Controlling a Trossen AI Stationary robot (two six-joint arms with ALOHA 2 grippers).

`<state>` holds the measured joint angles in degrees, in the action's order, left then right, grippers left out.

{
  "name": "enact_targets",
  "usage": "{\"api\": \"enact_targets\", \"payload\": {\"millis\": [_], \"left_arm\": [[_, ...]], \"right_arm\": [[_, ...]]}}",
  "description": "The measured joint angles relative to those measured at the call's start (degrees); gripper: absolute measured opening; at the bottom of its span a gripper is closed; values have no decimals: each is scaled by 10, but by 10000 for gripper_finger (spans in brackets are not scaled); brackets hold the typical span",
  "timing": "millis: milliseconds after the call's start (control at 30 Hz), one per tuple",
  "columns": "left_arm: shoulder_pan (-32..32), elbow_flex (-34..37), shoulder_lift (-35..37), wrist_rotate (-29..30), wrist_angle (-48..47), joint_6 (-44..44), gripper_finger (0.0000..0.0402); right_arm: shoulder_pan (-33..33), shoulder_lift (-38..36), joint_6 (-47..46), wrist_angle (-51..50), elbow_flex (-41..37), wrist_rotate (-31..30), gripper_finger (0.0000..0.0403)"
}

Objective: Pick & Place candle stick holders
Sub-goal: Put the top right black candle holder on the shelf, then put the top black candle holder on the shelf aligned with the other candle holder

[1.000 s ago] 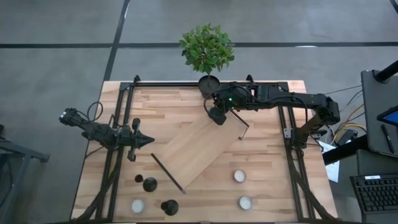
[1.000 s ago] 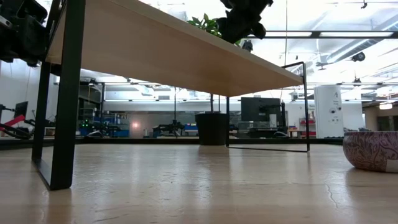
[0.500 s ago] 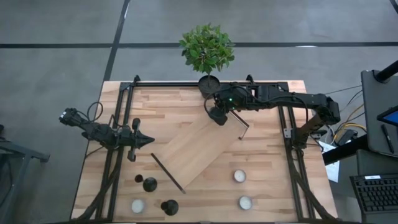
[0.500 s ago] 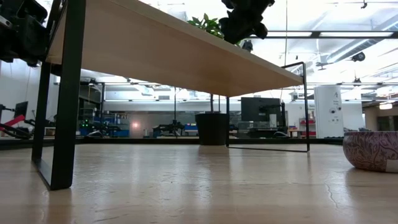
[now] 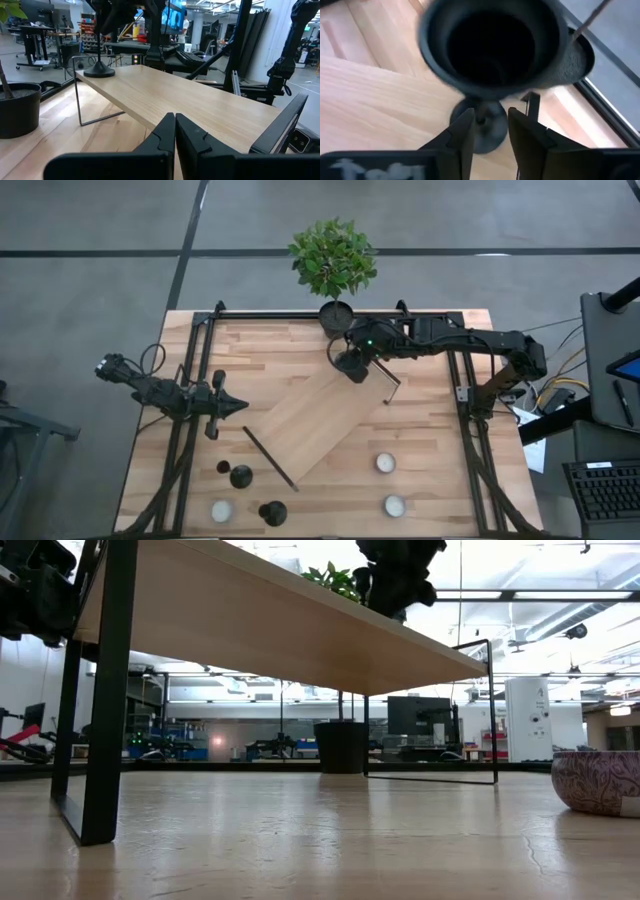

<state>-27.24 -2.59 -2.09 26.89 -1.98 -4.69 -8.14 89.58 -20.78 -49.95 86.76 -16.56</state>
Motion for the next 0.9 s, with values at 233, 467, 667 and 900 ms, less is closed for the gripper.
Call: {"api": "enact_targets", "payload": {"millis": [233,467,667,900], "left_arm": [[0,0,0,0,0,0,10],[0,0,0,0,0,0,10],[0,0,0,0,0,0,10],[0,0,0,0,0,0,10]], "right_arm": [[0,-1,-16,-16,0,13,144],[19,-2,-21,-56,0,36,157],[61,-3,-22,-72,0,36,150],[129,-3,-50,-73,0,35,140]]}}
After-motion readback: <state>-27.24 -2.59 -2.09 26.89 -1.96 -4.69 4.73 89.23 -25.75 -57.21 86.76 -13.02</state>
